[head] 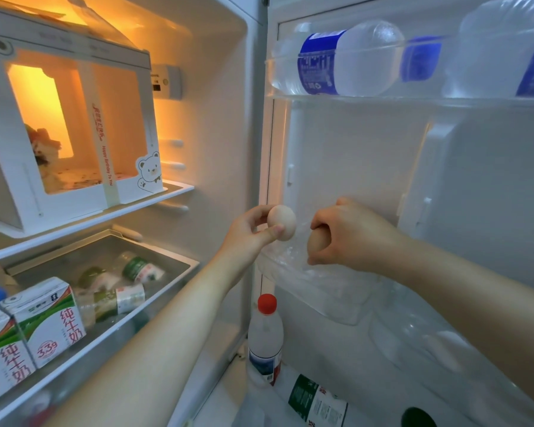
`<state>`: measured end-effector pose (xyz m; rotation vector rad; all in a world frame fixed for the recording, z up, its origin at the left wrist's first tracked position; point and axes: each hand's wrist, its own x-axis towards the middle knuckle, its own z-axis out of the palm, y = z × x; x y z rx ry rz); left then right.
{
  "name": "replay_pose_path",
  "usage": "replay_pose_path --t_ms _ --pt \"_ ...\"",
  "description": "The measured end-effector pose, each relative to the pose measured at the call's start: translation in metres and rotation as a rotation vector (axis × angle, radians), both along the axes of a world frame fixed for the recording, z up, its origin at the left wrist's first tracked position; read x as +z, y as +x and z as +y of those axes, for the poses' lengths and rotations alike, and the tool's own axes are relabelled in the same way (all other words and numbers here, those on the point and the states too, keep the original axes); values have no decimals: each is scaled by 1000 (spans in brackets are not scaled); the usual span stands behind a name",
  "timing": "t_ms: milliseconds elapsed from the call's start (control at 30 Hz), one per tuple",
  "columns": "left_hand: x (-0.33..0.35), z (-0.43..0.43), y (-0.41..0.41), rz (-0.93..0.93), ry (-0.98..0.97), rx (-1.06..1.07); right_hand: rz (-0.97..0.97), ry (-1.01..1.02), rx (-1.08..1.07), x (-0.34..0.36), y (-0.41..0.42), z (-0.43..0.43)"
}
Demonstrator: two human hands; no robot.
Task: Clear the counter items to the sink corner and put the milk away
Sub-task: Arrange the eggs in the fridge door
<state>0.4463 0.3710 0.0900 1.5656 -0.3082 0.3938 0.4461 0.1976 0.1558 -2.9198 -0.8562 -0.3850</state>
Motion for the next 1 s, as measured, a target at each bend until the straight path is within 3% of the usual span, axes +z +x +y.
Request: replay_pose_path --t_ms 200,567,700,1000 --pt "0 4 -6 12 -32 44 63 123 -112 11 2 8" --pt "6 52 -26 66 -401 237 95 -24 -99 58 -11 91" --pt "1 76 -44 90 -465 352 164 210 -39 31 -14 127" --pt "-21 118 -99 187 -399 636 276 686 158 -41 -32 158"
